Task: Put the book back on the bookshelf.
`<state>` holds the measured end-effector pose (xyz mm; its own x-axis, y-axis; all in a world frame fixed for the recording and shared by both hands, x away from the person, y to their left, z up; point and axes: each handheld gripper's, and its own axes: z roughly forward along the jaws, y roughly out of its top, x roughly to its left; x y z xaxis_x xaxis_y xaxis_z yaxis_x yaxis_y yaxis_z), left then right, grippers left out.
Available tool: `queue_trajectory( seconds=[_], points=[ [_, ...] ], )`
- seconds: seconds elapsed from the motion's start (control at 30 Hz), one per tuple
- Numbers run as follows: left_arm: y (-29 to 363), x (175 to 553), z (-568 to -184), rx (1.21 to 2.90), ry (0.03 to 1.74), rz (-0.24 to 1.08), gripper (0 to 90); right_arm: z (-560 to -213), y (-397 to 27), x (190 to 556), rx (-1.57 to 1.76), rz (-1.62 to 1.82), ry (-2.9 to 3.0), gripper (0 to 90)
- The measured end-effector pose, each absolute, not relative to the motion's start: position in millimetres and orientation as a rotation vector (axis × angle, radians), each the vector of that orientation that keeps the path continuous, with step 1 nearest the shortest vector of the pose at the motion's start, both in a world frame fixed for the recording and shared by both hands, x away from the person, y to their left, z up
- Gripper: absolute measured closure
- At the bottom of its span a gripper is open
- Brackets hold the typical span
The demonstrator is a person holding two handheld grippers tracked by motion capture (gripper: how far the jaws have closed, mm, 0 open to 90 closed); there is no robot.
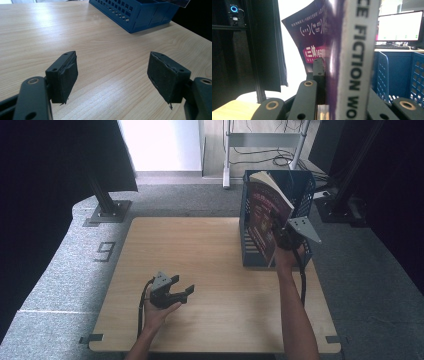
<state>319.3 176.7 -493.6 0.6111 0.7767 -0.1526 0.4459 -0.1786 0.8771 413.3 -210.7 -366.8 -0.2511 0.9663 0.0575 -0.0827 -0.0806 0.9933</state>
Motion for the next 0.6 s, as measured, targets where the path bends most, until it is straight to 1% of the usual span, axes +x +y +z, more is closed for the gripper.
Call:
queue_trajectory(
  seconds=[0.6],
  points=[
    [177.6,318.4,-494.0,1.814,0.997,0.407,24.2,-368.6,-209.0,427.1,1.084,1.476,1.280,81.6]
  ],
)
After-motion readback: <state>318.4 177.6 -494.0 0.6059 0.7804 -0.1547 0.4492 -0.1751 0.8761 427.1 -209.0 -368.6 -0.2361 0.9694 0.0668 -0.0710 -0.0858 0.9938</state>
